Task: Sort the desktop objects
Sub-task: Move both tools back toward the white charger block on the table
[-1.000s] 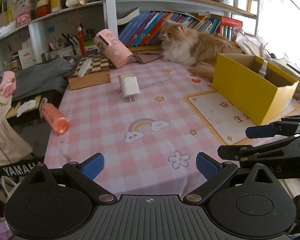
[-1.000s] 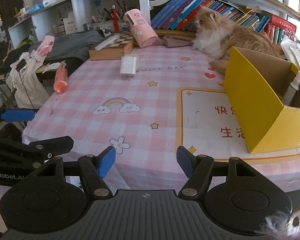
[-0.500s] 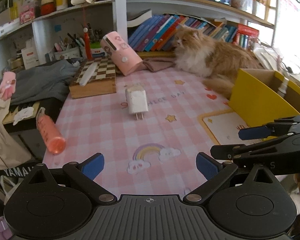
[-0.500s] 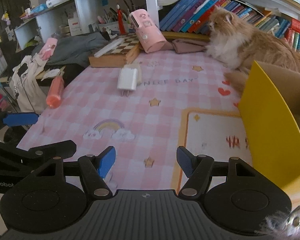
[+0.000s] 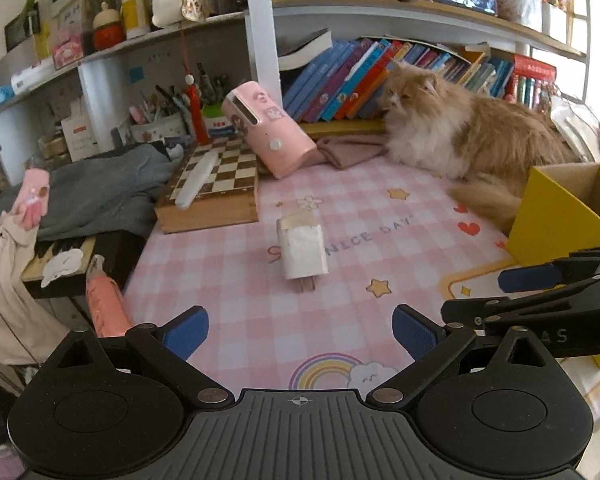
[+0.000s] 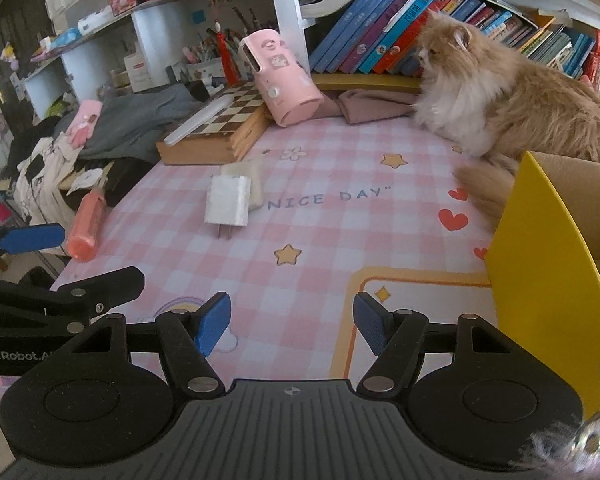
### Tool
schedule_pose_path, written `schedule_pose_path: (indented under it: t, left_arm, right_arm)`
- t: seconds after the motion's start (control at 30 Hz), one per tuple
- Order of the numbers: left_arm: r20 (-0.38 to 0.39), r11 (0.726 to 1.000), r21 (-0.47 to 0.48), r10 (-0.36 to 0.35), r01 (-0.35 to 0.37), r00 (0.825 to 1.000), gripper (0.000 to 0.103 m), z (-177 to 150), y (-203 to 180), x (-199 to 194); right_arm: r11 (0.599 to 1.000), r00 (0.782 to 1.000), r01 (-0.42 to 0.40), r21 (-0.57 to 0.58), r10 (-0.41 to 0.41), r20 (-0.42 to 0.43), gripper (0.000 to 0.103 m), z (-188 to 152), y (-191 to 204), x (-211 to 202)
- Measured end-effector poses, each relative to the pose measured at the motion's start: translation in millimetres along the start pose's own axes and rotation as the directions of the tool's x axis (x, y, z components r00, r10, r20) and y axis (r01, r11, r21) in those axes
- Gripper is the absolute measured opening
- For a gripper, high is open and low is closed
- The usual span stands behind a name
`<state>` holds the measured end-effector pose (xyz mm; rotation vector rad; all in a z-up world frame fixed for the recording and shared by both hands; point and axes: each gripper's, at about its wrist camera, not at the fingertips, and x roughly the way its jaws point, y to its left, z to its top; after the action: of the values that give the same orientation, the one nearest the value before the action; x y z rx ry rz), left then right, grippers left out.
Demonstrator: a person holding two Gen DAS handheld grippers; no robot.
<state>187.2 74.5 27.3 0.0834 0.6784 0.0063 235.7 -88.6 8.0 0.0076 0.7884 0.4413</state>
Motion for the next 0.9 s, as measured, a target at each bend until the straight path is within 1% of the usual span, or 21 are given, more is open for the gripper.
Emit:
schedule_pose_path:
  t: [0.07,0.2,0.37,0.43,0.53,0.73,0.9]
  left_arm:
    - [-0.003,1.000,-0.019,0.015,-0.015,1.000,0.100,0,1,2]
    - [-0.022,0.999,-0.027,0.025,-0.025,0.999,0.100,0,5,8]
    - [-0.045,0.997,-0.072,0.009,-0.012,0.999,0.100,2,13,21]
    - [-0.043,0.996,-0.083,0.022,-0.025,0.999,0.100,4,15,27]
    - [-0.036,0.997,-0.062,0.043,-0.046,0.998,0.100,8,12,36]
    - [-0.030,0.999,-0.040,0.026,-0.027,0.999,0.100,15,5,59]
    - [-0.022,0.999,-0.035,0.034,-0.034,0.999,0.100,22,-1,83]
  right_arm:
    - [1.000,1.000,-0.011,0.003,0.011,-0.002,0.065,4,-2,5]
    - [0.999,0.999,-0.041,-0.001,0.041,-0.012,0.066,12,-3,17]
    - [0.997,0.997,-0.075,-0.007,0.075,-0.014,0.066,27,0,33]
    - [0.996,0.996,-0.084,-0.016,0.084,-0.007,0.066,34,1,38]
    - [0.996,0.996,-0.090,-0.027,0.090,0.003,0.066,44,0,44]
    - [0.997,0.997,-0.079,-0.023,0.079,0.012,0.066,61,-8,55]
    - [0.997,0.997,-0.072,-0.017,0.072,0.005,0.067,69,-13,66]
